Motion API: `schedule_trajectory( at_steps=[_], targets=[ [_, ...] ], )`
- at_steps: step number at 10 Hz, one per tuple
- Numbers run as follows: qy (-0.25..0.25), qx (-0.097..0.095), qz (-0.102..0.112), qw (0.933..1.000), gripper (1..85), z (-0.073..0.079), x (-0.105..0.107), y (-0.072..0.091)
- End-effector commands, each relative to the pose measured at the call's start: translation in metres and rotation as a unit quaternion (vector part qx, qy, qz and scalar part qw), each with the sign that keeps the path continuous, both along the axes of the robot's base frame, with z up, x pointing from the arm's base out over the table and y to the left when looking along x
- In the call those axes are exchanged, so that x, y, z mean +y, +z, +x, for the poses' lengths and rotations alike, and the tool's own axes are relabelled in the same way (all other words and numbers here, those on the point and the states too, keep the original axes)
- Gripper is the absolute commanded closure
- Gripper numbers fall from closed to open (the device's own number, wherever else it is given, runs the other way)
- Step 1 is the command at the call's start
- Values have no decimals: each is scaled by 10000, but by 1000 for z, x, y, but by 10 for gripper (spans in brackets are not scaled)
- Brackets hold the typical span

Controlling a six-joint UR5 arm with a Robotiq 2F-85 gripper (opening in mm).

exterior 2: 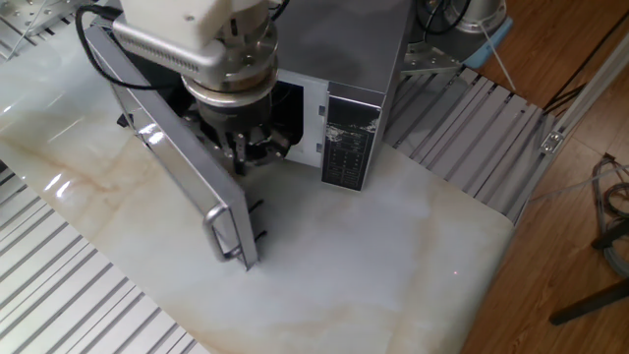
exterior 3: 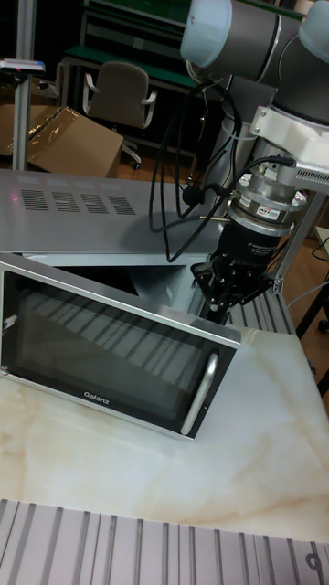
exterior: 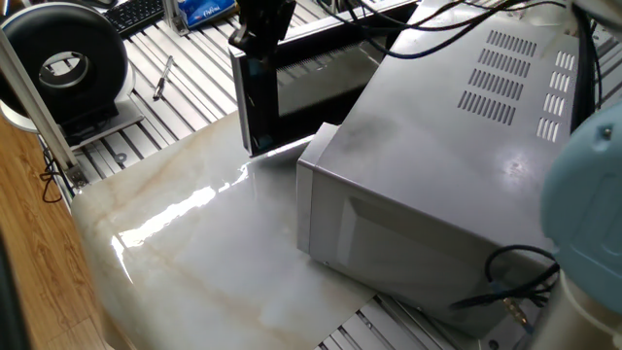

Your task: Open the microwave door

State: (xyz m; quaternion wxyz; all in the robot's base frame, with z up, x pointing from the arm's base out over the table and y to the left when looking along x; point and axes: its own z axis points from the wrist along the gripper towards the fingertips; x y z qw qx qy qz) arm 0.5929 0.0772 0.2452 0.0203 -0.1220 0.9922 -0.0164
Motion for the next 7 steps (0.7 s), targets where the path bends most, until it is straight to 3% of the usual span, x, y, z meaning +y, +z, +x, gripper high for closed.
schedule_trajectory(
  at_steps=[1, 3, 4, 7],
  targets=[
    [164, -143, -99, 9997, 847, 16, -8, -8],
    [943, -212, -586, 9936, 847, 29, -29, -8],
    [1267, -217, -706, 9892, 847, 34, -33, -10],
    [1700, -100, -524, 9840, 847, 31, -23, -18]
  ],
)
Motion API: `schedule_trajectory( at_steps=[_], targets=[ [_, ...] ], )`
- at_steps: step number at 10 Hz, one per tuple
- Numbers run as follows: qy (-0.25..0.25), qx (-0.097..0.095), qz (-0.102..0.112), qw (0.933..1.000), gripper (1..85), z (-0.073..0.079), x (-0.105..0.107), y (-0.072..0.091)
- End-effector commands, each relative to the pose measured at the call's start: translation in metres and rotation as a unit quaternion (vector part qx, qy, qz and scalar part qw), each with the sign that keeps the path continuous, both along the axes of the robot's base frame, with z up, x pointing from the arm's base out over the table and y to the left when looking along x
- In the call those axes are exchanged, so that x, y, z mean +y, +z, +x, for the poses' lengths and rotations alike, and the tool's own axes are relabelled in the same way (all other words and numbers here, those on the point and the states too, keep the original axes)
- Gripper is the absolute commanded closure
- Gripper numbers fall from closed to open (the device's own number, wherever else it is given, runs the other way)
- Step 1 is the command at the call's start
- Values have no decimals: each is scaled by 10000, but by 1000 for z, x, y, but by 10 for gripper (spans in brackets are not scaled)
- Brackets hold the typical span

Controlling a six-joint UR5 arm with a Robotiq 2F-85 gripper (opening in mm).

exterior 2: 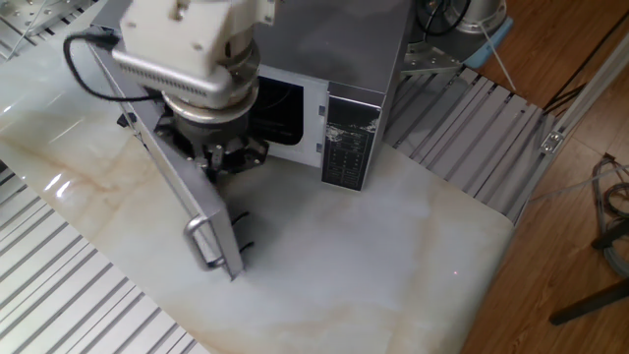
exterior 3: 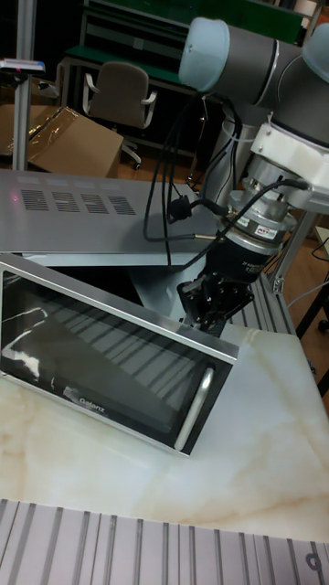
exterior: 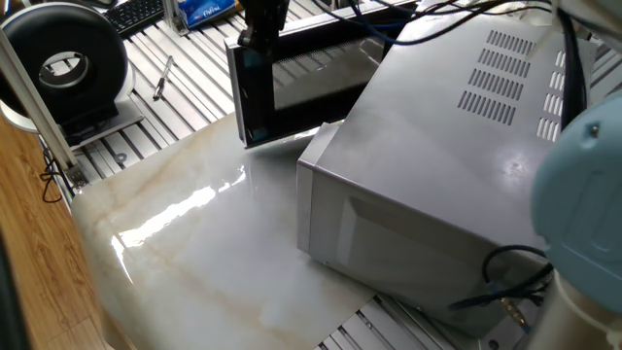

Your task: Open the microwave door

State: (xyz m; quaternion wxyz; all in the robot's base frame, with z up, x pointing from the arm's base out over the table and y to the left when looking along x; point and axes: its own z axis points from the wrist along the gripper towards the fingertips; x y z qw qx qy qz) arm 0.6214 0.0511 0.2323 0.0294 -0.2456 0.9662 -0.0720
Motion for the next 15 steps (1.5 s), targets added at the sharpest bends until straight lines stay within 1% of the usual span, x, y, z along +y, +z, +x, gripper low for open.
schedule_trajectory(
  at_steps=[1, 2, 3, 4, 5, 6, 7, 8, 9, 10, 11, 12, 13, 15],
  targets=[
    [536, 97, 62, 9985, 847, 2, 6, -5],
    [229, 242, 224, 9992, 847, -11, 15, -6],
    [-254, 399, 354, 9983, 847, -26, 22, -2],
    [-626, 448, 399, 9962, 847, -32, 23, 0],
    [-957, 513, 635, 9921, 847, -38, 32, -1],
    [-1191, 462, 762, 9889, 847, -45, 32, -1],
    [-1340, 329, 660, 9882, 847, -45, 24, 0],
    [-1528, 214, 677, 9857, 847, -47, 24, 2],
    [-1674, 143, 703, 9833, 847, -49, 25, 4],
    [-1798, 100, 740, 9809, 847, -55, 28, 4],
    [-1856, 65, 710, 9800, 847, -60, 27, 3],
    [-1887, -18, 697, 9796, 847, -60, 26, 2],
    [-1928, -62, 732, 9785, 847, -58, 26, 2],
    [-2143, 17, 829, 9732, 847, -65, 26, 0]
  ],
)
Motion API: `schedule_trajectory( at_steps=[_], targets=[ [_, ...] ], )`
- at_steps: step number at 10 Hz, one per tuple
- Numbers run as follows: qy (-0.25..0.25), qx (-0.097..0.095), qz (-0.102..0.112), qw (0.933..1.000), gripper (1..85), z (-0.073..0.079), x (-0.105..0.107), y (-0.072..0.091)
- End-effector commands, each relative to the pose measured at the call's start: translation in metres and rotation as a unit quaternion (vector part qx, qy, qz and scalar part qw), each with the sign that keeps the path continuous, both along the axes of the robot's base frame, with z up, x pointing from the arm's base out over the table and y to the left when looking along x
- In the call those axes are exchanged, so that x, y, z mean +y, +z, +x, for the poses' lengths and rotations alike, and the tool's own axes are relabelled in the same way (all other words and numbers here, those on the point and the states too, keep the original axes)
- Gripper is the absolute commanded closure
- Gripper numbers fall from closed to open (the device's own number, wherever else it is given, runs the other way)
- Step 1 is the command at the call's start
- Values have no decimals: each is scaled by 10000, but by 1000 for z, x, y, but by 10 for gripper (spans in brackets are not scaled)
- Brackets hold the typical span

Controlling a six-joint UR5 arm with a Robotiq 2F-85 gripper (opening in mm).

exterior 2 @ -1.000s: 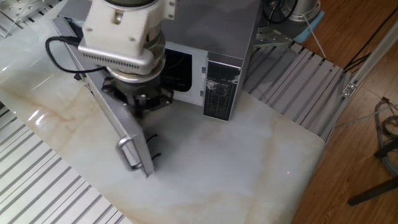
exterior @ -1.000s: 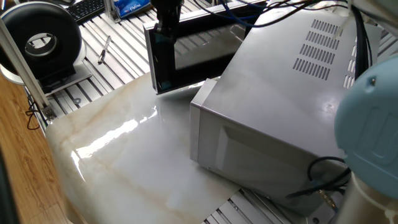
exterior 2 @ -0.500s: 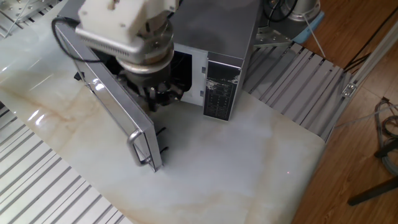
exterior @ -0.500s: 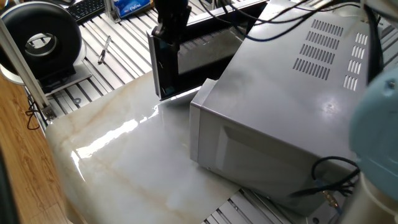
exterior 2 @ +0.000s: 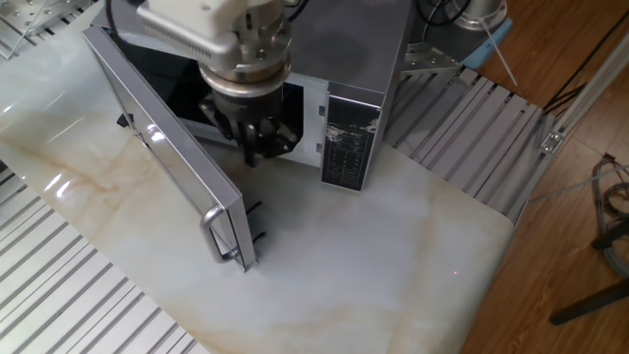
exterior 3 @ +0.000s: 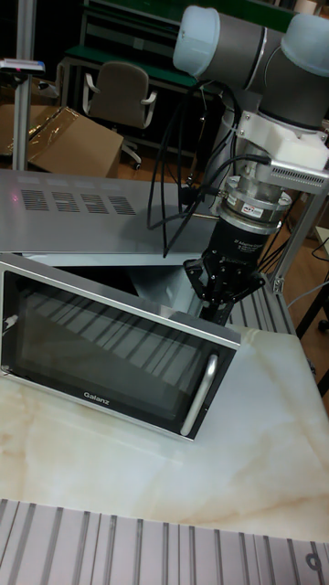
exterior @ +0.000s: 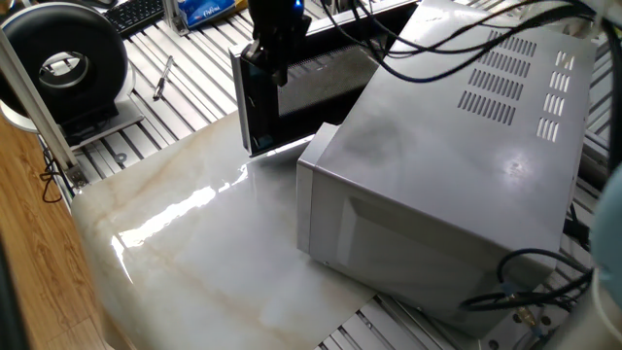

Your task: Open the microwave door

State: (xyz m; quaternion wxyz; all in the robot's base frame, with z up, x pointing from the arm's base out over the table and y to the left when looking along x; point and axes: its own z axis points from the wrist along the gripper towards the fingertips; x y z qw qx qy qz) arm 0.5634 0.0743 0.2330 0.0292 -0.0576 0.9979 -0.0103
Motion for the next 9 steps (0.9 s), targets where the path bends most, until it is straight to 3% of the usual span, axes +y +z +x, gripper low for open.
schedule_trajectory(
  at_steps=[1, 5, 9],
  targets=[
    [-270, 108, 127, 9995, 847, -18, -4, -5],
    [-411, 414, -25, 9983, 847, -32, -8, -19],
    [-439, 338, -6, 9985, 847, -26, -5, -21]
  ],
)
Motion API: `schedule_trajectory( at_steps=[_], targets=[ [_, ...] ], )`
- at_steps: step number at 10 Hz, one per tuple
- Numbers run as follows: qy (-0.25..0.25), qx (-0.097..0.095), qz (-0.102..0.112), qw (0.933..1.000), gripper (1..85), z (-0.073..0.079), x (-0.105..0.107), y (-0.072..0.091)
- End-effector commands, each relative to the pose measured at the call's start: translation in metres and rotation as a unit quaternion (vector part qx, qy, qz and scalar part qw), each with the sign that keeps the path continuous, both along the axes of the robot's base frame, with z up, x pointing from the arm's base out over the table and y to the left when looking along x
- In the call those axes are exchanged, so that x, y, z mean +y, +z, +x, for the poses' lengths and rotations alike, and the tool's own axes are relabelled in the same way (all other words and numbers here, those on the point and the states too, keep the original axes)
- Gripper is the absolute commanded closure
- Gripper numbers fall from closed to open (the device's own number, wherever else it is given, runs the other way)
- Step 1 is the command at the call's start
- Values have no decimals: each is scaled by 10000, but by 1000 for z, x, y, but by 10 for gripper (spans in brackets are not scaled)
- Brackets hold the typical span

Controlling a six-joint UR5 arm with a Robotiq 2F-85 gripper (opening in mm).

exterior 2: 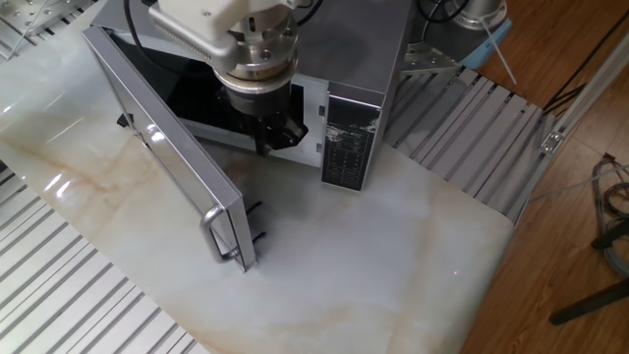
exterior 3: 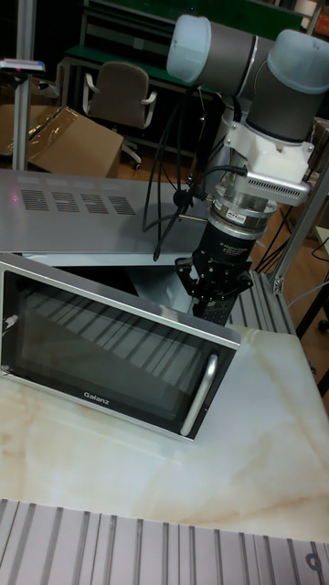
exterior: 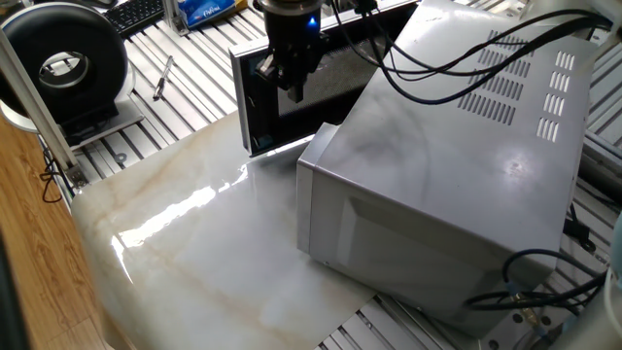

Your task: Open the microwave door

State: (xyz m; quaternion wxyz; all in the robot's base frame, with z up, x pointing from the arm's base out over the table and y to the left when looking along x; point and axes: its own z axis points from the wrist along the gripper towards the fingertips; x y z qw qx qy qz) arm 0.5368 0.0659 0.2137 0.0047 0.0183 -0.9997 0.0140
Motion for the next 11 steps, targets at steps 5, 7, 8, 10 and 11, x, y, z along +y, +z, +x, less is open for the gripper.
schedule_trajectory(
  at_steps=[5, 7, 8, 10, 11],
  targets=[
    [44, -55, -46, 10000, 847, 2, 0, -6],
    [98, -60, -100, 9999, 847, 2, -3, -6],
    [115, -74, -123, 9998, 847, 3, -3, -6],
    [138, -80, -146, 9998, 847, 3, -3, -7],
    [146, -87, -162, 9997, 847, 4, -4, -7]
  ],
)
